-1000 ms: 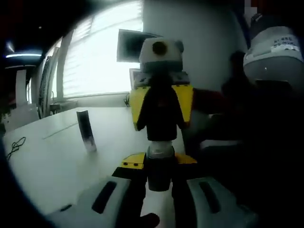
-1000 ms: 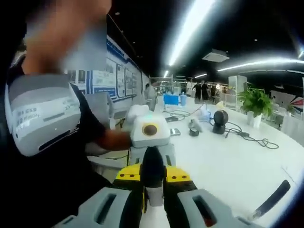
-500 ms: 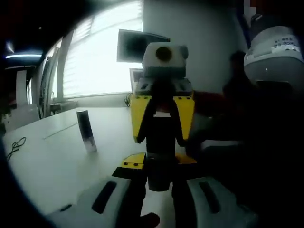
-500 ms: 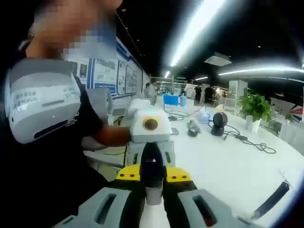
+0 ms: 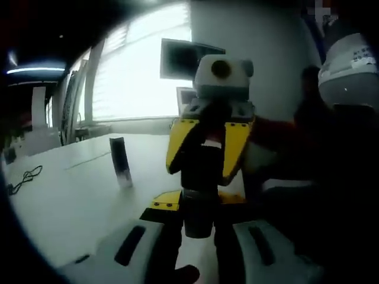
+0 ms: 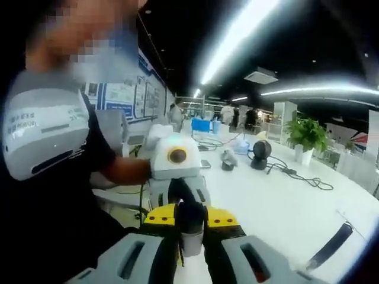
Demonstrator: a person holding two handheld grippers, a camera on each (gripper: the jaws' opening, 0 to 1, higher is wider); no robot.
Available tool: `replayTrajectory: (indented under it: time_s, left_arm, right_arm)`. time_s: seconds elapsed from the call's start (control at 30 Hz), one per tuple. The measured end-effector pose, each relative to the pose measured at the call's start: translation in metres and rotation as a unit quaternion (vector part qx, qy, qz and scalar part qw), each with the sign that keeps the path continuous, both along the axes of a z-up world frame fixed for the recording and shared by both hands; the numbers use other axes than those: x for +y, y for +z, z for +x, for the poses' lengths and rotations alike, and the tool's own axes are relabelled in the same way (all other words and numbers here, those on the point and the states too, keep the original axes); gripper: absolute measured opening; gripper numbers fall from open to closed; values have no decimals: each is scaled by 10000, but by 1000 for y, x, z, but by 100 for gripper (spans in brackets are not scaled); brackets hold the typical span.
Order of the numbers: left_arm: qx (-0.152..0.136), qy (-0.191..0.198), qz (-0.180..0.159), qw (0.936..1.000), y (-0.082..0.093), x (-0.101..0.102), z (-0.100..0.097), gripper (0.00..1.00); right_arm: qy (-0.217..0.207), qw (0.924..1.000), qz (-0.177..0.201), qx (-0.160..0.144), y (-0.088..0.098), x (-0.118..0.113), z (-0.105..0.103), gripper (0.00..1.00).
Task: Pick up cosmetic bottle twist off cap place on table pick up cap screw tight cap place on table
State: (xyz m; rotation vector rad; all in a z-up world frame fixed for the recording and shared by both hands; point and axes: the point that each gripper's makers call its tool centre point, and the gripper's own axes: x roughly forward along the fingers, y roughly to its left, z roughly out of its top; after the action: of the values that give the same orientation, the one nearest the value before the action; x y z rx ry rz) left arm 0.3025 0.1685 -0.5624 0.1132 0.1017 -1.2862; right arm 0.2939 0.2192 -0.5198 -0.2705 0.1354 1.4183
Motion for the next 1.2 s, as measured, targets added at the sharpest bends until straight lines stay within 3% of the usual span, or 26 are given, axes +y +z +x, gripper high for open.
replayTrajectory:
  time_s: [0.7,1.2]
  left_arm:
    - [-58,1290,-109,9916,1,9,33,10]
    - [-27,2164,-221,9760,1,14,51,10]
  right_arm:
    - [-1375,9900,238,-187,1,-1,28,11]
    - [-2449,9667,658,-335,3,-6,44,11]
